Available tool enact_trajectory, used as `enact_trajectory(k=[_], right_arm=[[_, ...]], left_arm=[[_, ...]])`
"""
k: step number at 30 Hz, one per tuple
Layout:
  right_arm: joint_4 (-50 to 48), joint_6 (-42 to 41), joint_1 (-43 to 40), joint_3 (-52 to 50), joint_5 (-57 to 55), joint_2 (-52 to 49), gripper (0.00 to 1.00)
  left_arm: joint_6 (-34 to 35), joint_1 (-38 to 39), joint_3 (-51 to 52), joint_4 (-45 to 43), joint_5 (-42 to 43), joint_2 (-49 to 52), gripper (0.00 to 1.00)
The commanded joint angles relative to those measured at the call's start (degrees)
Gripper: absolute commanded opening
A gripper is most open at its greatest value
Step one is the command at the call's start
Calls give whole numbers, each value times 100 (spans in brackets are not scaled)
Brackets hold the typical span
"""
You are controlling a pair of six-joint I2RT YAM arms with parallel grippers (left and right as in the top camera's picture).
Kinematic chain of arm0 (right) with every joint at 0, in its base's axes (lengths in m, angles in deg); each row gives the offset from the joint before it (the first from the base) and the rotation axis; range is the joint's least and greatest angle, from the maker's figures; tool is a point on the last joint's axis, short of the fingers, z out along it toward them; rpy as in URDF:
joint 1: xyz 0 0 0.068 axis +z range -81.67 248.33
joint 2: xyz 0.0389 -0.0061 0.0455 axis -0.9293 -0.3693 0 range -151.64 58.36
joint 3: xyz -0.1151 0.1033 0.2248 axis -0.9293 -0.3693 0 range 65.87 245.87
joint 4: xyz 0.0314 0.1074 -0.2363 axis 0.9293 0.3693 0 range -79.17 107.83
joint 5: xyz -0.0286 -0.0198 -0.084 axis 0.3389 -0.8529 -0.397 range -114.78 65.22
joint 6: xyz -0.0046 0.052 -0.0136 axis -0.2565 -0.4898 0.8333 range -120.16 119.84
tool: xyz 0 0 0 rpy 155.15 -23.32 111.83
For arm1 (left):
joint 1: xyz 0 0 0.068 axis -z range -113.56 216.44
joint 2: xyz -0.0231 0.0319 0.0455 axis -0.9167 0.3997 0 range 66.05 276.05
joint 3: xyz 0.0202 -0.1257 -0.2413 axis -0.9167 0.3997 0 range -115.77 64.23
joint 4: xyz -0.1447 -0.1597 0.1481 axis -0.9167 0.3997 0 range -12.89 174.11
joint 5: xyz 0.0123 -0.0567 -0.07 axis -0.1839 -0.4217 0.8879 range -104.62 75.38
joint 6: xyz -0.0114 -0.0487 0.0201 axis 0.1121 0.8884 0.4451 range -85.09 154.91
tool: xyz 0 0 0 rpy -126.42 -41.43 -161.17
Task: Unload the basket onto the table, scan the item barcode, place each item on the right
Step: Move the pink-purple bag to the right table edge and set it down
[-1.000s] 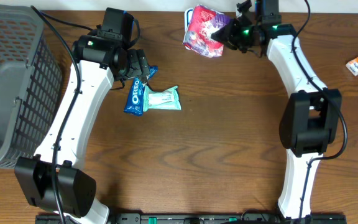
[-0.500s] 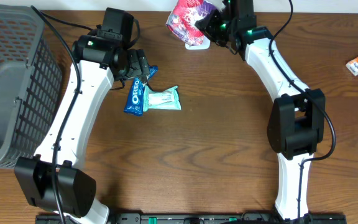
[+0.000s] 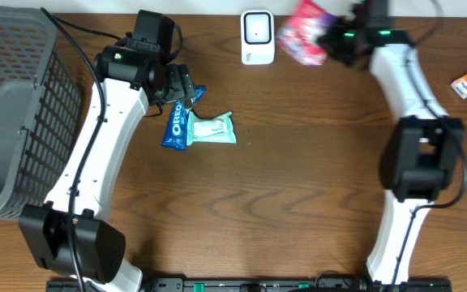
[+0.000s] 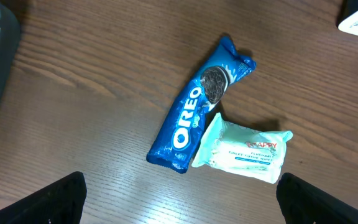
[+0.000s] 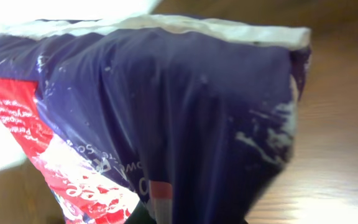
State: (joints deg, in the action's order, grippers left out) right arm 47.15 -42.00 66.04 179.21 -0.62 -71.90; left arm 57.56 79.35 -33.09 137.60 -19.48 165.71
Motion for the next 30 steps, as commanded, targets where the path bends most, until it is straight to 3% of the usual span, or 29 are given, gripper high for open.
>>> enact_trajectory(k=[1,11,14,18,21,23,25,30], right_arm=[[376,396,-793,157,166,245,1],[1753,1672,-2693,157,-181,264,3],[1950,1880,-3108,155,-380,264,18],[2127,1884,-3486,155,-699,264,31],[2188,2020,-3626,155,-846,264,61],[2236,2218,-3652,155,-846,264,75],[2284,2330,-3639,155,-844,264,81],[2404,2614,-3414,155,-321,264,85]], left_arm=[[-11,-7,-31,31,-52,31,98],[-11,-7,-31,31,-52,31,98],[-11,-7,-31,31,-52,31,98],[-11,-7,-31,31,-52,31,98],[-11,-7,-31,31,-52,31,98],[-11,-7,-31,31,-52,31,98],[-11,-7,-31,31,-52,31,98],[-11,-7,-31,31,-52,31,98]])
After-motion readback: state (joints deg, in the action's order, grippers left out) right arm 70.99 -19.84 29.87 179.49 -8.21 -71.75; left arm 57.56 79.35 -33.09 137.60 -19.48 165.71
